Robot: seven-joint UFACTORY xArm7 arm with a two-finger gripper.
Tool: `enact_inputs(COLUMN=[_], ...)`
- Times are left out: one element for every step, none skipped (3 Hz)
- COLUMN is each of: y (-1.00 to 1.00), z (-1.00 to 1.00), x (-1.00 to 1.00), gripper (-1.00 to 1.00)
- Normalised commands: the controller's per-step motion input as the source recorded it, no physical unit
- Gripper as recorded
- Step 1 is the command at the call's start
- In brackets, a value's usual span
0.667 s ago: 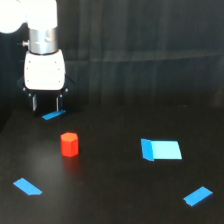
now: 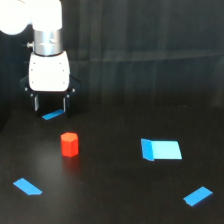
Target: Pick up the red object from the table
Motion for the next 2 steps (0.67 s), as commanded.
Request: enact_inputs(y=[-0.57, -0.73], z=[-0.05, 0.13], x=[0.78, 0.68], gripper=[0.96, 0.97])
